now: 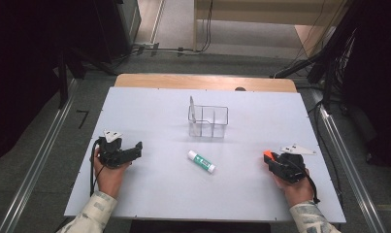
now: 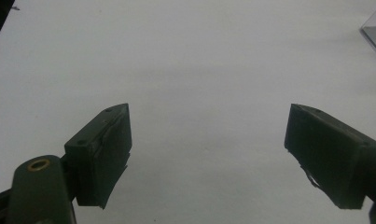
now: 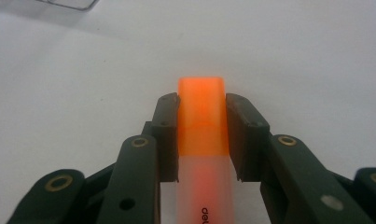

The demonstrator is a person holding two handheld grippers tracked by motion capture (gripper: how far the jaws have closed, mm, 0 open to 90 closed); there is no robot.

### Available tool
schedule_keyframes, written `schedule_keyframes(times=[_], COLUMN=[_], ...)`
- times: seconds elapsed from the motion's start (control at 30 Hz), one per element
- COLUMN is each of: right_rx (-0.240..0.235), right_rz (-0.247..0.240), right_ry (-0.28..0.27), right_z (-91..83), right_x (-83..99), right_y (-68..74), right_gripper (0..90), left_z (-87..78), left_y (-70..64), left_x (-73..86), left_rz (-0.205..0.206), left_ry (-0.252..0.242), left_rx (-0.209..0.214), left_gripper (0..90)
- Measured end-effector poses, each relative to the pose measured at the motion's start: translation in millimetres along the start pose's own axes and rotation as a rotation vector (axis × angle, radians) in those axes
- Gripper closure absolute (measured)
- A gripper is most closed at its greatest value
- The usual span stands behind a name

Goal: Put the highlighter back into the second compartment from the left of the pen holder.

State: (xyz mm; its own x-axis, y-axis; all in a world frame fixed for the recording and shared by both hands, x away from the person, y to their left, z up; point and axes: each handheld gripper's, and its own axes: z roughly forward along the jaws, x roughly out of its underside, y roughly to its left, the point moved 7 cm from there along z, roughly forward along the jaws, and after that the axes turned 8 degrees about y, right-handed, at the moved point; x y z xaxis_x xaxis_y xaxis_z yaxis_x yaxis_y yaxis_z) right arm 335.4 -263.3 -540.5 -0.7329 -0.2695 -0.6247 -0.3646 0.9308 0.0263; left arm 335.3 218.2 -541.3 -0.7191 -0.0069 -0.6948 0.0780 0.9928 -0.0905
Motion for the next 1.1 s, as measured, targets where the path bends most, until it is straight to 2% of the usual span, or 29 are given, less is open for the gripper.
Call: schedule_keyframes(times=[0.37, 0.9, 1.1], right_rx=[-0.011, -0.051, -0.064], right_rz=[-0.008, -0.011, -0.011], right_ry=[-0.017, -0.040, -0.059], right_z=[-2.1, -5.5, -6.4], right_x=[-6.1, -16.5, -25.2], right_y=[4.7, 10.9, 13.8], right_gripper=[65.0, 65.0, 64.9], left_z=[0.0, 0.5, 0.6], left_y=[0.2, 0.4, 0.3], left_x=[0.0, 0.0, 0.0], left_rz=[0.000, 0.003, 0.003], left_ry=[0.000, 0.002, 0.002], left_rx=[-0.001, -0.002, -0.002], left_gripper=[15.4, 15.5, 15.4])
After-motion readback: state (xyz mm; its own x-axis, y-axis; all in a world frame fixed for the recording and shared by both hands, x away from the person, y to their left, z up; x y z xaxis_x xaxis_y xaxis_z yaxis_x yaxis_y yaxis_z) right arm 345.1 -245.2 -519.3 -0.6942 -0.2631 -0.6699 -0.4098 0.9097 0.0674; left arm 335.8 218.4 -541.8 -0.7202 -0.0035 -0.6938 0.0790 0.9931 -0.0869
